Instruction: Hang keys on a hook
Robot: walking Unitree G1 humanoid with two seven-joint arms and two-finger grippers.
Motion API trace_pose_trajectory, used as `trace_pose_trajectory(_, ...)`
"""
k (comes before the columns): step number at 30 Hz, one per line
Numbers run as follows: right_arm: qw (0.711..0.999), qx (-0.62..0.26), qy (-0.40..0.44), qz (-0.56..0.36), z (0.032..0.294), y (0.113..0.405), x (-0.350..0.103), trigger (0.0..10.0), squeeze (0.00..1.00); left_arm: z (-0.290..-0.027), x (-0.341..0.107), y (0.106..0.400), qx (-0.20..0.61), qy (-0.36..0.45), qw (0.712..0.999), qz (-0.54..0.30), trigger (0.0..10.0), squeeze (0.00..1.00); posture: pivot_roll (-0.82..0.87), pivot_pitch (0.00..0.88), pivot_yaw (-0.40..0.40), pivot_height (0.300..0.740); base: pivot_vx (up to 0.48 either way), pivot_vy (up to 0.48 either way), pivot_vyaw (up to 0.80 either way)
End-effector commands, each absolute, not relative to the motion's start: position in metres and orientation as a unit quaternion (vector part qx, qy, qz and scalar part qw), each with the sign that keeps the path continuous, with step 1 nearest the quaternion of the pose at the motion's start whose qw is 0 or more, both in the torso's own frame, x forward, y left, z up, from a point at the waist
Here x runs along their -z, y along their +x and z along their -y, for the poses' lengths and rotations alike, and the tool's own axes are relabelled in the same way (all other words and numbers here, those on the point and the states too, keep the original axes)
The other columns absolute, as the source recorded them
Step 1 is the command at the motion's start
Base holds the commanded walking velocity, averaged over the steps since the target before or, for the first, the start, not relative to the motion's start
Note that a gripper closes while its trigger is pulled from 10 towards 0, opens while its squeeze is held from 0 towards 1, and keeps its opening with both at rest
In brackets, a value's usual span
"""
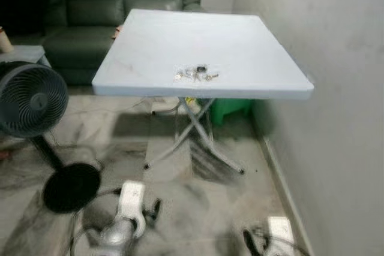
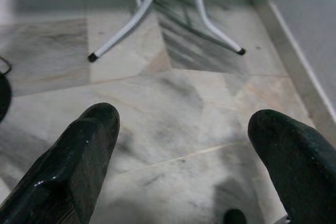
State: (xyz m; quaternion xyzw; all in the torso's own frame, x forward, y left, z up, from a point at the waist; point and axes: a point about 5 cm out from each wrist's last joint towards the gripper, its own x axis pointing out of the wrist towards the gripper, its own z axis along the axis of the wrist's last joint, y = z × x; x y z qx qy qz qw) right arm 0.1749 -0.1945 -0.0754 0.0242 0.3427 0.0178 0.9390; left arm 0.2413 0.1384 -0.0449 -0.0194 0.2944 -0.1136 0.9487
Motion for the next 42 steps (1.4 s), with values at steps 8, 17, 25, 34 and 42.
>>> trace_pose_trajectory(8, 0.955, -0.036, 0.017, -0.295, 0.189, 0.195, 0.063, 10.0, 0.00, -0.149, 0.031, 0.259, 0.098, -0.024, 0.960, -0.261, 10.0, 0.00, 0.05, 0.000, -0.056, 0.692, 0.000, 0.000, 0.00)
trace_pose_trajectory(17, 0.980, -0.036, 0.010, -0.194, 0.196, 0.230, 0.032, 10.0, 0.00, -0.146, -0.004, 0.293, 0.106, -0.036, 0.979, -0.173, 10.0, 0.00, 0.04, 0.000, -0.046, 0.692, 0.000, 0.000, 0.00)
trace_pose_trajectory(25, 0.996, -0.012, 0.035, -0.079, 0.203, 0.256, -0.004, 10.0, 0.00, -0.149, -0.039, 0.317, 0.117, -0.055, 0.987, -0.091, 10.0, 0.00, 0.03, 0.000, -0.032, 0.692, 0.000, 0.000, 0.00)
trace_pose_trajectory(34, 0.999, -0.018, 0.012, 0.048, 0.200, 0.288, -0.065, 10.0, 0.00, -0.152, -0.102, 0.350, 0.102, -0.094, 0.990, 0.027, 10.0, 0.00, 0.03, 0.000, -0.017, 0.692, 0.000, 0.000, 0.00)
trace_pose_trajectory(42, 0.995, -0.026, 0.007, 0.092, 0.194, 0.276, -0.086, 10.0, 0.00, -0.152, -0.107, 0.338, 0.115, -0.103, 0.987, 0.040, 10.0, 0.00, 0.03, 0.000, -0.015, 0.692, 0.000, 0.000, 0.00)
